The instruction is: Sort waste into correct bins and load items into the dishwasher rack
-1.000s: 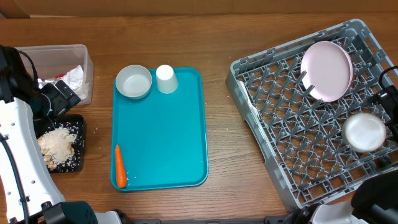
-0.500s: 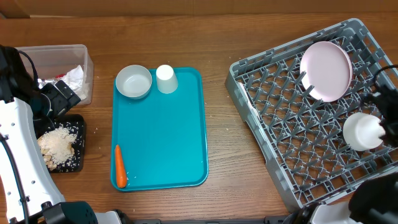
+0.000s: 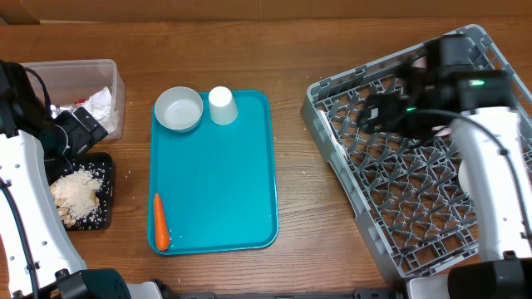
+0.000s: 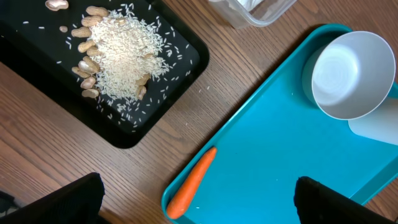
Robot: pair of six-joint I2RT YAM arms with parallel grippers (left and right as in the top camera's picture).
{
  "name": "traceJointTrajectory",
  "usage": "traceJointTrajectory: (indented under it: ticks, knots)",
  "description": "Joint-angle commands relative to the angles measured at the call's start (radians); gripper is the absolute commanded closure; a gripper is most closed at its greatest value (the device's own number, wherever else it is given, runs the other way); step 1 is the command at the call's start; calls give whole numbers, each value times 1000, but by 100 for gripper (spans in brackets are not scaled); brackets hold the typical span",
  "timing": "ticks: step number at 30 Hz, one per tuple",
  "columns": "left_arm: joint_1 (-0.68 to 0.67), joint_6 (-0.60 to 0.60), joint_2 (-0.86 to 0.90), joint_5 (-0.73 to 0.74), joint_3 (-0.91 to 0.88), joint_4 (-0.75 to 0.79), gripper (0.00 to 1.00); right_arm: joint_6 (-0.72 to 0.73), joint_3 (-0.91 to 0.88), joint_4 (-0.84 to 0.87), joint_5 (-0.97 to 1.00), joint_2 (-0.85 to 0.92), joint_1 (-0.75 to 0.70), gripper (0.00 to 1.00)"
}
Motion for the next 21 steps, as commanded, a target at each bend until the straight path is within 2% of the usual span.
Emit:
traceJointTrajectory:
  ticks: [1, 5, 13, 21]
  knots:
    - [3, -17, 0, -11, -1, 1, 0, 48, -24, 17, 111, 34, 90, 14]
    - [3, -17, 0, -11, -1, 1, 0, 79, -24, 10, 174, 103, 161, 27]
    - [3, -17, 0, -11, -1, 1, 0, 79, -24, -8, 175, 237, 187, 32]
    - [3, -17, 0, -11, -1, 1, 0, 75, -65, 3, 172, 278, 187, 39]
